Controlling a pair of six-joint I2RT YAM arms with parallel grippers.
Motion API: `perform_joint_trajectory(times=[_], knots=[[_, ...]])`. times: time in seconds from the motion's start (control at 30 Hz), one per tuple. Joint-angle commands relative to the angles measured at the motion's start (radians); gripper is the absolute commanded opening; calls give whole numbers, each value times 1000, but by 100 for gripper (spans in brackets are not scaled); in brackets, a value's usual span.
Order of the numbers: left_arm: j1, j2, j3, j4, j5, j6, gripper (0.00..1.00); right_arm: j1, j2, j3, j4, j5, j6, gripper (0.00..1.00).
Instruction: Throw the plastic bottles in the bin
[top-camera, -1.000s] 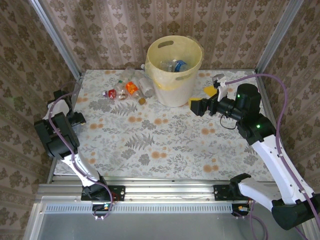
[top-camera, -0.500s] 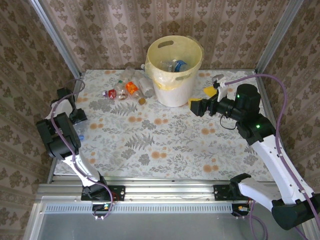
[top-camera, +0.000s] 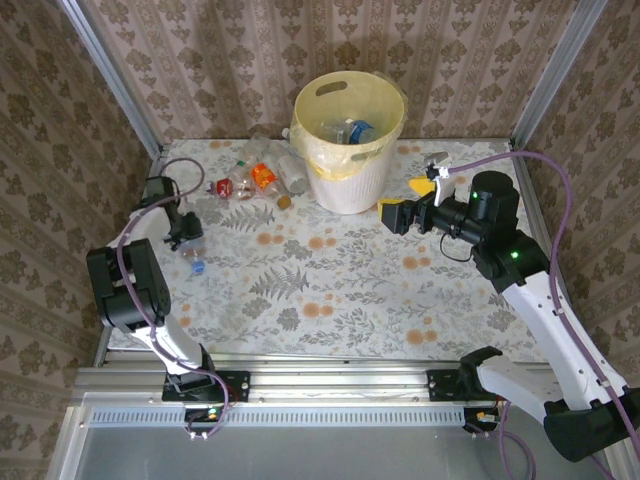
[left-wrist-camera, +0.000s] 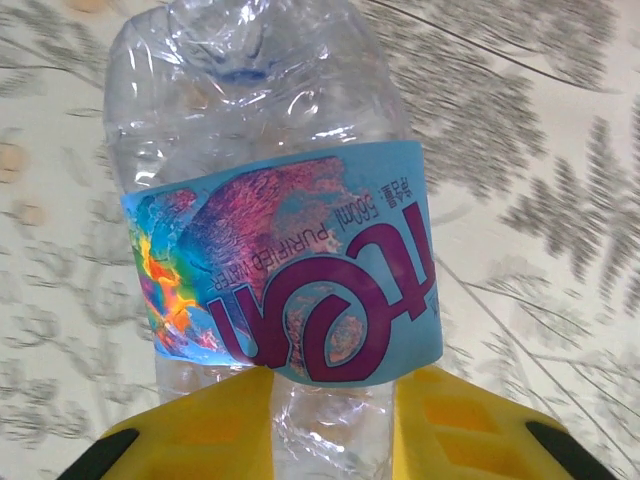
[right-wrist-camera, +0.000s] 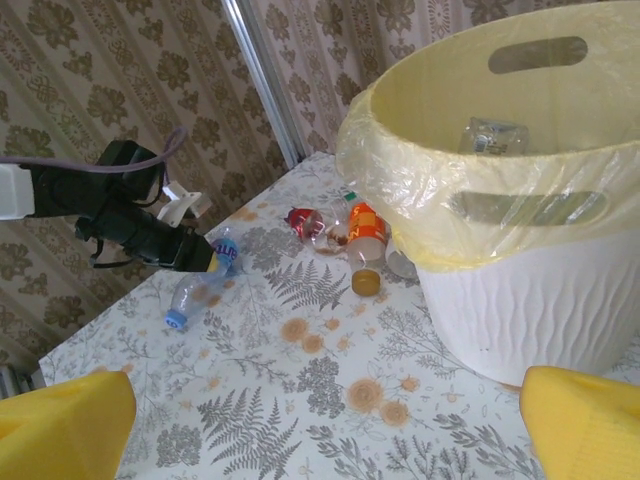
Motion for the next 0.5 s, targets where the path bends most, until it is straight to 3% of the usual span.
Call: perform_joint_trajectory(times=[0.0,0.1,0.47], knots=[[-44,-43,-69,-3,54,-48,16,2,-5,-9,16,31,-21,100],[-76,-113,-124,4,38,-58,11,1,-3,-6,13,30,-19,100],[-157,-447,-285,-37,57,-111,10,0,-3,-25,34,24,2,100]])
